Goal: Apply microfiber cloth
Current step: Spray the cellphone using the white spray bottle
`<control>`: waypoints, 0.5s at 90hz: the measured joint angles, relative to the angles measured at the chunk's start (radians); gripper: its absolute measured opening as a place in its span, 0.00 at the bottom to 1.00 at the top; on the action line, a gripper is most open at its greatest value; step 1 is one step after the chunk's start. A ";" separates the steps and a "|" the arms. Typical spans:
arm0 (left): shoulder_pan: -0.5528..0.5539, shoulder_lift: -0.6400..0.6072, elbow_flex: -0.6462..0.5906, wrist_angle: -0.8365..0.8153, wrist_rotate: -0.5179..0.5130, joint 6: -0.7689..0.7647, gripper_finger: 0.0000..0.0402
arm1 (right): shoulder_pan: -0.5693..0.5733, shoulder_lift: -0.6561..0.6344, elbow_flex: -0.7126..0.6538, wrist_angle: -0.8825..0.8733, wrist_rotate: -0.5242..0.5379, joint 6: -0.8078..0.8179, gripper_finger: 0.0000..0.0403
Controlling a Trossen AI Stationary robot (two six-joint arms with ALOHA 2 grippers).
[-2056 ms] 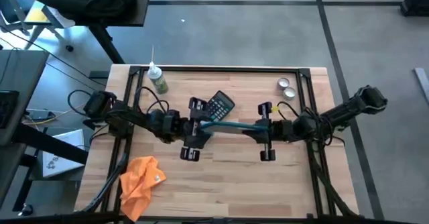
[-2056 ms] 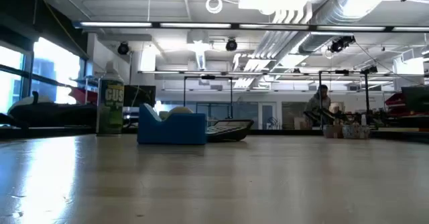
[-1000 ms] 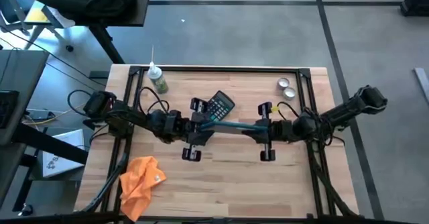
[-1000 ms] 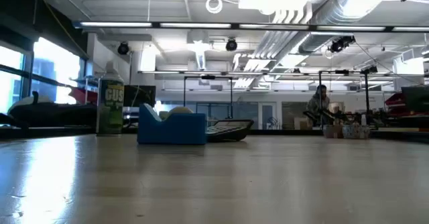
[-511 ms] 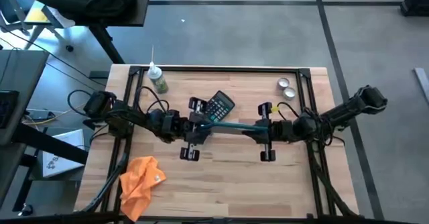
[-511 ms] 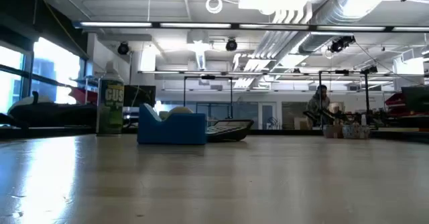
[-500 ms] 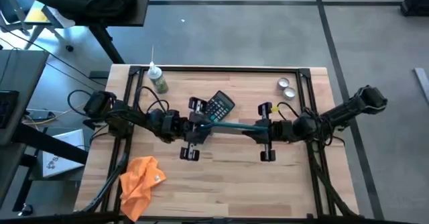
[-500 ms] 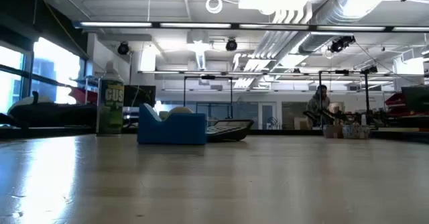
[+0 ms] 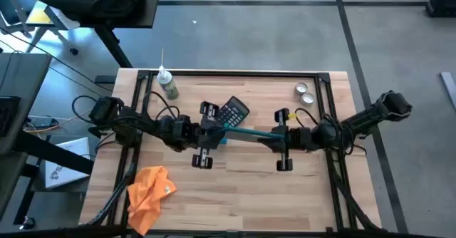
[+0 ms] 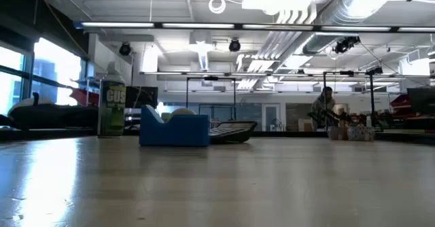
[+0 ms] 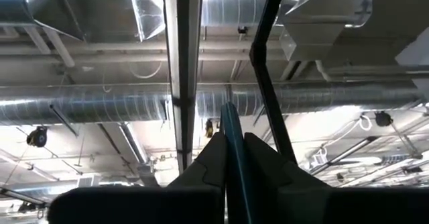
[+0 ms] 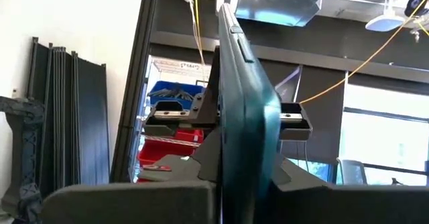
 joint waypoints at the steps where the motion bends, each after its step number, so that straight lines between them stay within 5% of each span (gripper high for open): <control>1: 0.000 0.000 0.000 0.000 0.000 -0.002 0.02 | 0.000 0.000 0.000 0.000 0.001 0.001 0.08; 23: -0.003 0.000 0.000 0.001 -0.004 -0.019 0.02 | 0.000 -0.004 0.000 0.000 0.042 0.000 0.28; 45: -0.044 -0.041 -0.044 0.000 -0.120 0.117 0.02 | 0.034 -0.077 0.000 -0.112 0.142 -0.004 0.45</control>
